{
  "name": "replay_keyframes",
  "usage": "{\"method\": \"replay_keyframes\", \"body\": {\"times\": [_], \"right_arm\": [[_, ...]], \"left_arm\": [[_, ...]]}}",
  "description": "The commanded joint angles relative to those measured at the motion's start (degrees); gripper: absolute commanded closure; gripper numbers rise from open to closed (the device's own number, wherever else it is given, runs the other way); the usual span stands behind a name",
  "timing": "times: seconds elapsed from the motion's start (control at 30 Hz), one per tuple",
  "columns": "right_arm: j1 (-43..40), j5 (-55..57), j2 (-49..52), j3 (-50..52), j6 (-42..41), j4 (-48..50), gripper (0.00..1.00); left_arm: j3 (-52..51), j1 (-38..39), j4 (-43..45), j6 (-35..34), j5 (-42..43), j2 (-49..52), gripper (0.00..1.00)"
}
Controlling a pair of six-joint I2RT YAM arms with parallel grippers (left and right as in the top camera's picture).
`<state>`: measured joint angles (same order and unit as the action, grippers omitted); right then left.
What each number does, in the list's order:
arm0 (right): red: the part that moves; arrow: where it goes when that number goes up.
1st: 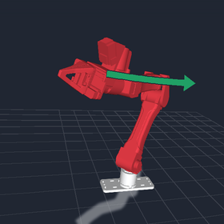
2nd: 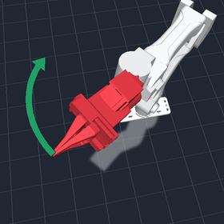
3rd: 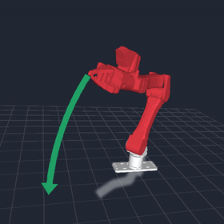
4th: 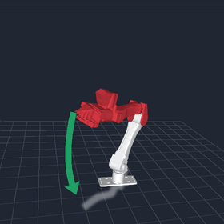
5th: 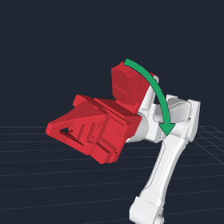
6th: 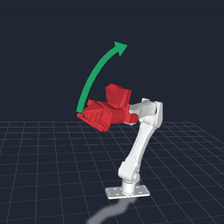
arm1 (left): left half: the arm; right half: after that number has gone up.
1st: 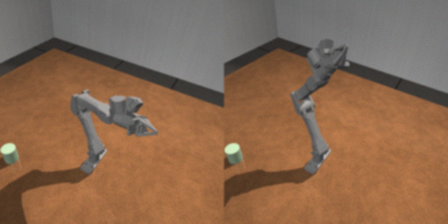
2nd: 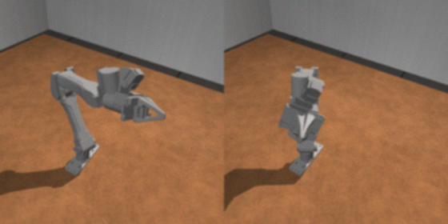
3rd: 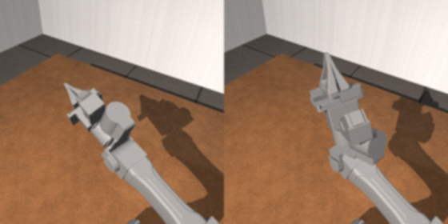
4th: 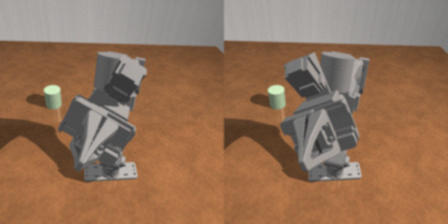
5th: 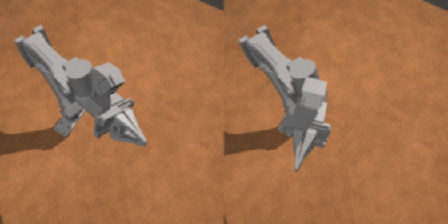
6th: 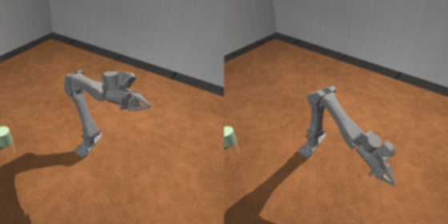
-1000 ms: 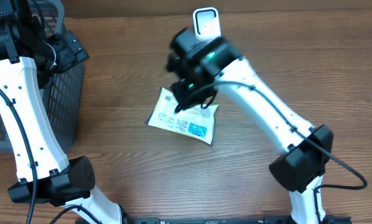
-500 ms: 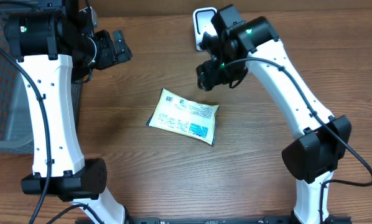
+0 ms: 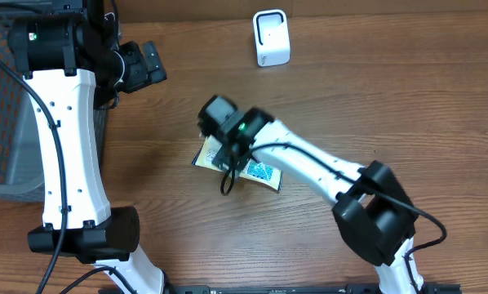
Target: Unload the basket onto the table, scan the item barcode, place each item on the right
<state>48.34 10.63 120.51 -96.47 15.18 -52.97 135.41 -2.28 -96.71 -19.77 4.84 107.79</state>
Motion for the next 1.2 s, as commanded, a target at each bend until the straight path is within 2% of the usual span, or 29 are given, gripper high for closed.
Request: {"method": "replay_keyframes", "body": {"times": [0.0,0.17,0.53,0.6,0.63,0.7,0.73,0.77,0.9,0.93,1.03,1.17], "right_arm": [[-0.42,3.67,-0.87,2.97,5.33,1.73,0.00],[-0.39,0.55,-0.85,5.92,5.25,2.25,0.00],[-0.42,-0.44,-0.83,13.55,5.22,11.39,0.00],[-0.42,-0.37,-0.81,14.23,4.70,11.74,0.03],[-0.46,-0.37,-0.81,14.47,4.31,11.87,0.07],[-0.52,-0.17,-0.81,14.51,2.69,11.89,0.22],[-0.55,-0.20,-0.83,14.49,1.55,12.04,0.42],[-0.57,-0.20,-0.83,14.45,0.22,12.20,0.57],[-0.57,-0.24,-0.83,13.55,-5.27,12.20,0.92],[-0.57,-0.33,-0.83,12.87,-6.99,11.80,0.96],[-0.66,-2.01,-0.87,8.81,-11.02,8.04,0.96],[-1.81,-13.64,-0.94,0.17,-11.17,-0.48,0.96]], "left_arm": [[-0.37,-0.04,-0.11,-0.33,-0.83,0.59,0.00],[-0.37,-0.04,-0.11,-0.35,-0.83,0.59,0.00],[-0.37,-0.04,-0.11,0.31,-0.83,0.59,0.00],[-0.37,-0.04,-0.11,0.31,-0.83,0.59,0.00],[-0.37,-0.04,-0.11,0.31,-0.83,0.59,0.00],[-0.37,-0.04,-0.11,0.31,-0.85,0.59,0.00],[-0.37,-0.04,-0.11,0.31,-0.83,0.59,0.00],[-0.37,-0.04,-0.11,0.31,-0.83,0.59,0.00],[-0.37,-0.04,-0.11,0.31,-0.85,0.59,0.00],[-0.37,-0.04,-0.11,0.31,-0.85,0.59,0.00],[-0.37,-0.04,-0.09,0.31,-0.85,0.59,0.00],[-0.37,-0.04,-0.11,0.31,-0.85,0.59,0.00]]}}
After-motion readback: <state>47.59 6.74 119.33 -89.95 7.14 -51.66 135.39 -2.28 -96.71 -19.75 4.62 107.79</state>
